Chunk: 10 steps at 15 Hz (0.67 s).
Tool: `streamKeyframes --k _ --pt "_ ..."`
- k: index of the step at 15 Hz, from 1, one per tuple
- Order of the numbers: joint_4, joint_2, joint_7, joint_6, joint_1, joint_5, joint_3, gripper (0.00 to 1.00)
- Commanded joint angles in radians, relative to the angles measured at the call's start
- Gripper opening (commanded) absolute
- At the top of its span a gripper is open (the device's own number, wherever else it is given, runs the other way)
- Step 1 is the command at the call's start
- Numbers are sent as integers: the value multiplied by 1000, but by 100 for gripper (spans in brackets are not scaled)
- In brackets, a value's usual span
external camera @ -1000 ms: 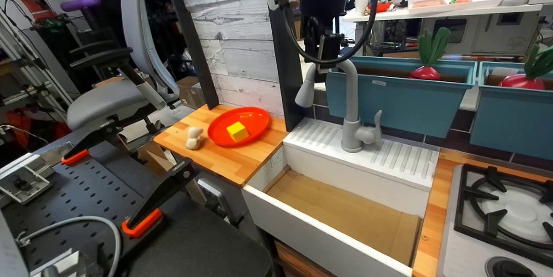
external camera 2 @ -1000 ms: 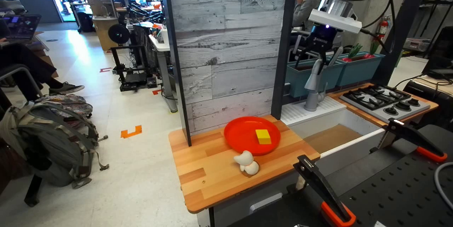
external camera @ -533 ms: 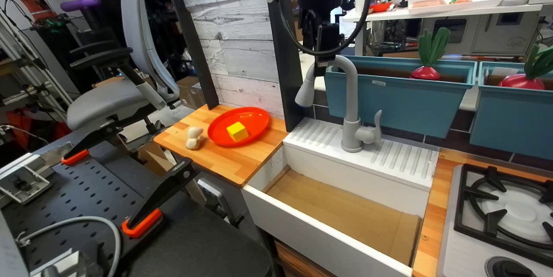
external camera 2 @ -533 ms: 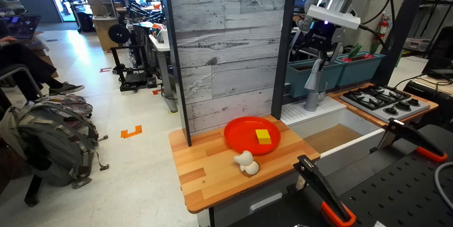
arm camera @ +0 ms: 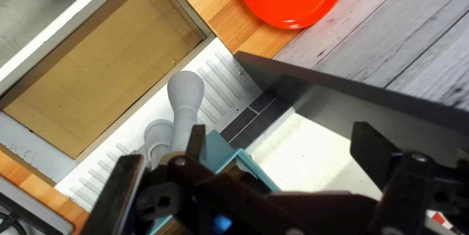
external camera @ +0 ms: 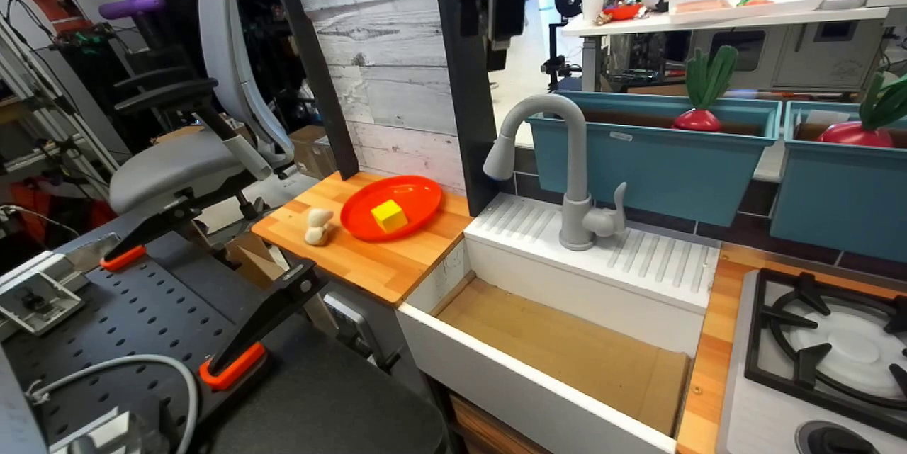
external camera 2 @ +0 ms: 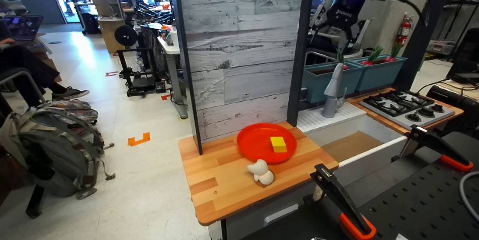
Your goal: Turn the tap faucet to the left
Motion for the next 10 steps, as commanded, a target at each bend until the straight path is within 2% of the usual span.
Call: streamKeyframes --k 1,7,8,9,10 --pt "-166 -186 -126 -37 -2 18 14 100" --pt "-347 -379 -265 -73 49 -29 1 100" --pt "-358 -390 -268 -84 60 -47 -1 100" --pt "-297 -330 -249 -70 53 -13 -10 100" --pt "-319 -349 -252 -72 63 -23 -10 100"
